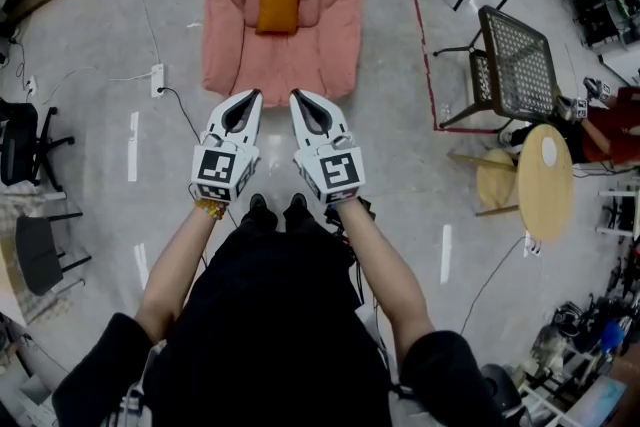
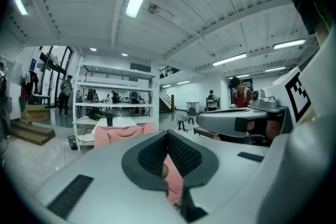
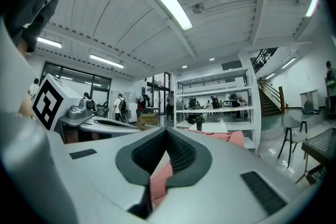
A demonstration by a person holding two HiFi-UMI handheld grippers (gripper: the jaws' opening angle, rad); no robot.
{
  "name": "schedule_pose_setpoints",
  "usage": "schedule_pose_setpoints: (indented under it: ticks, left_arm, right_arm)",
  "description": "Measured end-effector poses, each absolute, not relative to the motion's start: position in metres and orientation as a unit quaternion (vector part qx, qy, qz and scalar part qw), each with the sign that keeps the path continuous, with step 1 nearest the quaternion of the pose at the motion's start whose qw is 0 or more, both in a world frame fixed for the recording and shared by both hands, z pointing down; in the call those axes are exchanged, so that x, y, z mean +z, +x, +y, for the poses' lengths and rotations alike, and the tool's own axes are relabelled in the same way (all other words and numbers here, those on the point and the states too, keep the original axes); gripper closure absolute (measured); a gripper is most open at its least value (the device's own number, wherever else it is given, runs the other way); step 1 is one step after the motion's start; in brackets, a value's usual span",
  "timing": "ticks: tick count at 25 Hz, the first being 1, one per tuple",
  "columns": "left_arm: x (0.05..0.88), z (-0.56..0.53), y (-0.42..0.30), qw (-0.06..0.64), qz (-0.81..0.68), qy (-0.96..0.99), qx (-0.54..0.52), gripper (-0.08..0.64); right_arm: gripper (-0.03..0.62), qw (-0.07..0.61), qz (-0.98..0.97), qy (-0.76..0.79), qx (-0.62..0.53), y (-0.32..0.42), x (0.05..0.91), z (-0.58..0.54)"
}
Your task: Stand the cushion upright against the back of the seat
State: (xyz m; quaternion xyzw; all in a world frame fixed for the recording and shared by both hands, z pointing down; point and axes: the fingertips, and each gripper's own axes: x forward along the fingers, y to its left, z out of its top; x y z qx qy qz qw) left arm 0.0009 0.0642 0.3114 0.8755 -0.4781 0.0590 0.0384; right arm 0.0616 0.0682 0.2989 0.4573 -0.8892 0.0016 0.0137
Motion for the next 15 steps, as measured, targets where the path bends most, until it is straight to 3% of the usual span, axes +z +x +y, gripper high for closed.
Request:
schedule_pose_setpoints:
  ticks: [15]
  left_arm:
    - [0.305, 0.067, -0.008, 0.039, -0.485, 0.872, 0.057, 0.548]
  right_arm:
    - [0.577, 0.022, -0.897, 0.441, 0.008, 0.039, 0.295, 0.076]
